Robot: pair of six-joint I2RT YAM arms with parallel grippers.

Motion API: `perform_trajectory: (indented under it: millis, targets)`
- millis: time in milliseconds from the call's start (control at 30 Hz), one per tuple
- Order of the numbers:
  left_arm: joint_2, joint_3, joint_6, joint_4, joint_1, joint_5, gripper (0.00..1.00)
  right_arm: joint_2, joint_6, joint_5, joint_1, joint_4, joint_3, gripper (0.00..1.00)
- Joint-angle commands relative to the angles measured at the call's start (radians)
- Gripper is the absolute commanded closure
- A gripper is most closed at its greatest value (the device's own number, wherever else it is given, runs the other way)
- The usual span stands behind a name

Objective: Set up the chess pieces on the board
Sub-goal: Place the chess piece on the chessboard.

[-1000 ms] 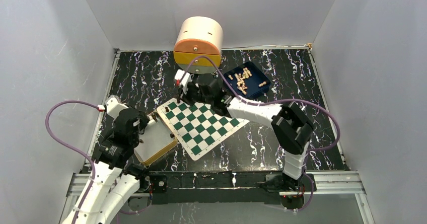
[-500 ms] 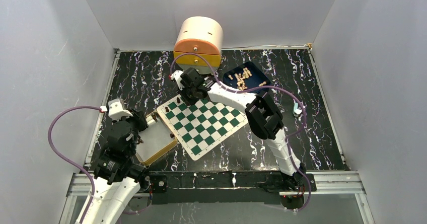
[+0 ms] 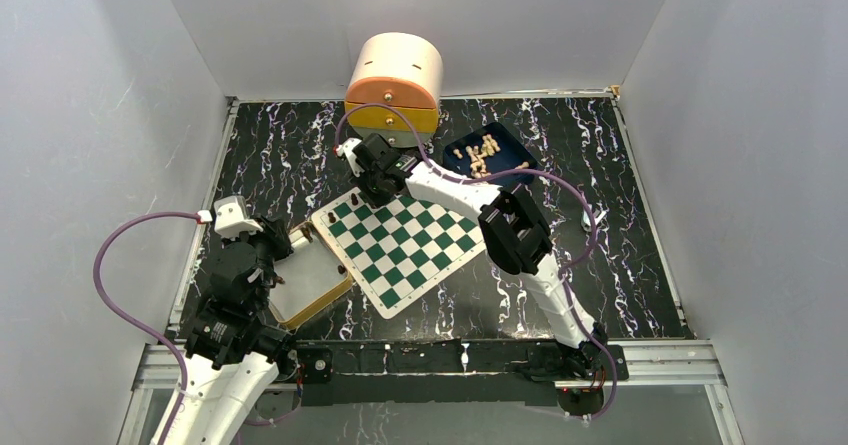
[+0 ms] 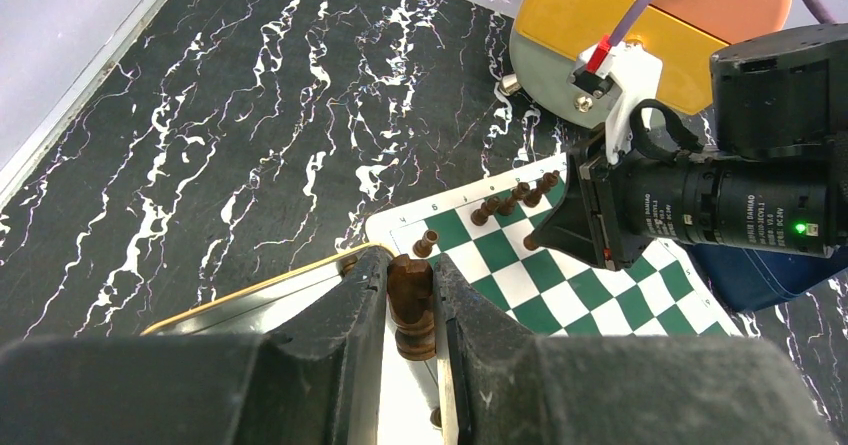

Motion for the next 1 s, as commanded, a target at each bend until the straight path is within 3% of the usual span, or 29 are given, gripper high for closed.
perform_trajectory:
  millis: [0, 667, 967]
  targets:
    - [-0.009, 0.004, 0.010, 0.037, 0.006, -0.007, 1.00, 0.031, 0.016, 0.027, 0.000, 0.001, 0.070, 0.86]
    - [-0.021, -0.002, 0.008, 0.042, 0.005, 0.000, 1.00, 0.077, 0.017, 0.050, -0.013, 0.000, 0.094, 0.84]
    - [-0.020, -0.001, 0.007, 0.042, 0.005, -0.001, 1.00, 0.083, 0.043, 0.043, -0.014, -0.002, 0.109, 0.71]
